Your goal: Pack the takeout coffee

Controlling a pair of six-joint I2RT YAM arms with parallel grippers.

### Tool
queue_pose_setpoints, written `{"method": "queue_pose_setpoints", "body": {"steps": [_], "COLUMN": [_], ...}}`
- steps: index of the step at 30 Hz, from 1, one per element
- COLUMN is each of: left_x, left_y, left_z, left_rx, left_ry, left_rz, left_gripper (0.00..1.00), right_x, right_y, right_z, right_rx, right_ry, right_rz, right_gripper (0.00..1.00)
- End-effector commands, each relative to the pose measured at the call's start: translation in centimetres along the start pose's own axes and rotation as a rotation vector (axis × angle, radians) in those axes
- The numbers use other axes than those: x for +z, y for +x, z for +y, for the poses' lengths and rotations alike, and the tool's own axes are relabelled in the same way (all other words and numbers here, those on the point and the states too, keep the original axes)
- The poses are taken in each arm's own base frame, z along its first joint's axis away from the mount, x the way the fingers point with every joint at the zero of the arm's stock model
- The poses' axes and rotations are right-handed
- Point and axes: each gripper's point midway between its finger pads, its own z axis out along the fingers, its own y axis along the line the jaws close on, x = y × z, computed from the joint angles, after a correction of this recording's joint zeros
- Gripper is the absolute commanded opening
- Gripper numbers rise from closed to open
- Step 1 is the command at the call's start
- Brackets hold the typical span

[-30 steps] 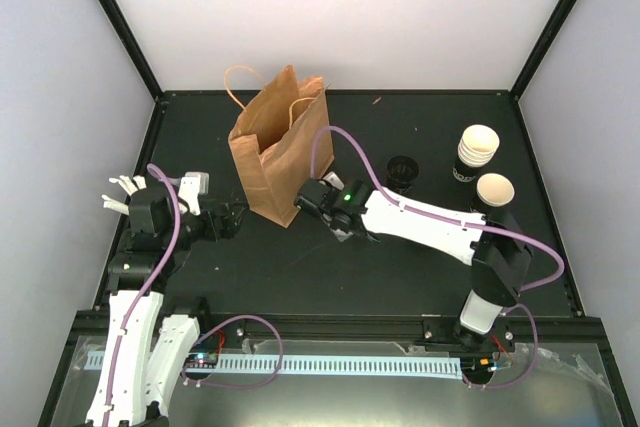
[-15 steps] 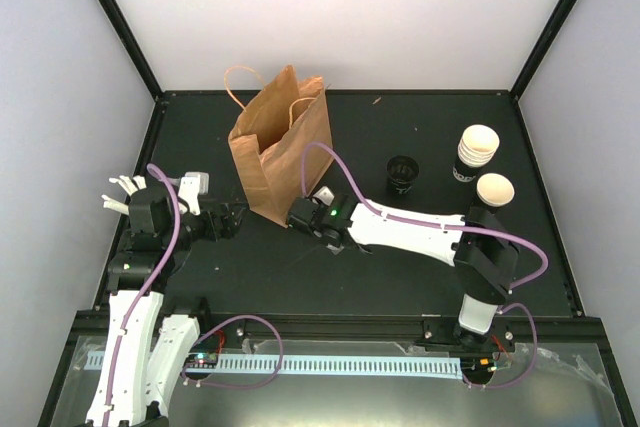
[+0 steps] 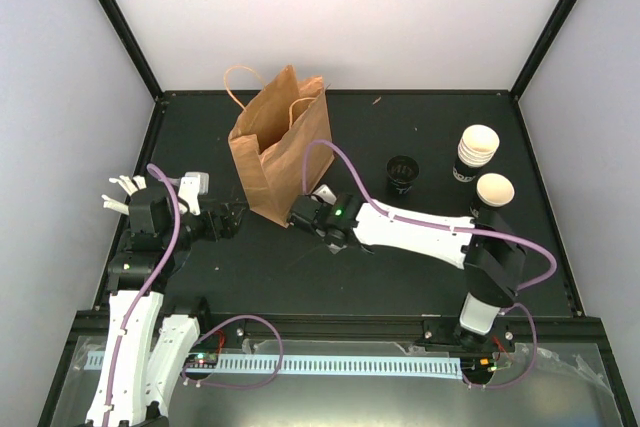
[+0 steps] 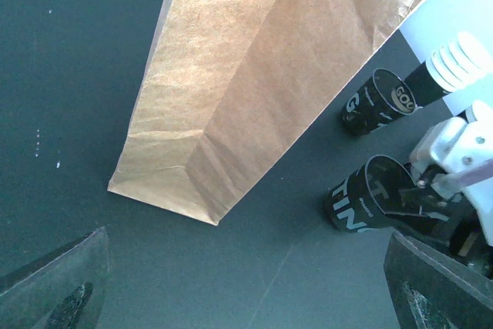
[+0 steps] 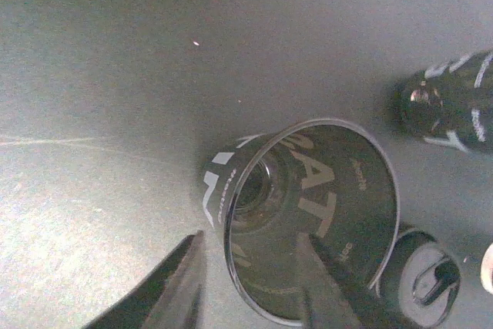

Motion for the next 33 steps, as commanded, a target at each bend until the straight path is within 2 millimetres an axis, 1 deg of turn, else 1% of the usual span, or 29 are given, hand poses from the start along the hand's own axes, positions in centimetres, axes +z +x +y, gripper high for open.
{"method": "queue_pose_setpoints", "body": {"steps": [1,4,6,9,10,11,12,15,16,24,28,29,33], "left_x": [-0.3,-0.3,-0.2,-0.2,-0.3,-0.2,-0.3,-0.3,-0.3,-0.1,-0.1,-0.1,-0.1], "left_y": [-0.5,-0.5,-0.5,-0.5,-0.5,-0.5,-0.5,-0.5,-0.5,-0.4,-0.4,-0.4,-0.4], "left_z": [-0.6,-0.6,-0.6,-0.6,-0.6,-0.6,-0.6,-0.6,-0.5,-0.4,-0.4,-0.4,-0.4], "left_rx": [0.017,0.018,0.017,0.018,0.018,0.017,0.018,0.018,0.018,0.015,0.014,0.012,0.012], "left_ry": [0.022,0.022,0.022,0.023,0.023,0.022,0.022,0.022,0.021,0.017,0.018,0.017,0.017], "left_rz": [-0.024,-0.024,-0.023,-0.023,-0.023,-0.023,-0.024,-0.024,-0.024,-0.02,-0.018,-0.018,-0.018], "left_gripper": [0.99,0.99,0.99,0.99,0.99,0.99,0.99,0.99,0.99,0.99,0.99,0.99,0.99], "right_x": [-3.6,-4.7,-4.9,-4.6,-4.3,-4.0,-3.6,-2.7,-2.1,0.2,1.5,1.6,2.9], "right_y": [-2.3,-2.8,-2.8,-2.5,-2.3,-2.0,-1.7,-0.4,0.4,4.2,6.2,6.5,8.0], "right_z": [-0.4,-1.3,-2.1,-3.7,-4.4,-5.0,-5.6,-7.3,-7.7,-11.8,-13.0,-13.3,-13.7], "right_rx": [0.067,0.097,0.12,0.165,0.189,0.212,0.235,0.313,0.337,0.546,0.646,0.671,0.736], "right_ry": [-0.103,-0.123,-0.124,-0.121,-0.119,-0.119,-0.119,-0.13,-0.133,-0.129,-0.129,-0.131,-0.141], "right_rz": [-0.125,-0.162,-0.168,-0.164,-0.162,-0.157,-0.149,-0.128,-0.111,-0.067,-0.035,-0.032,-0.004], "right_gripper": [0.41,0.53,0.64,0.88,0.94,0.98,1.0,1.0,1.0,1.0,1.0,1.0,1.0]}}
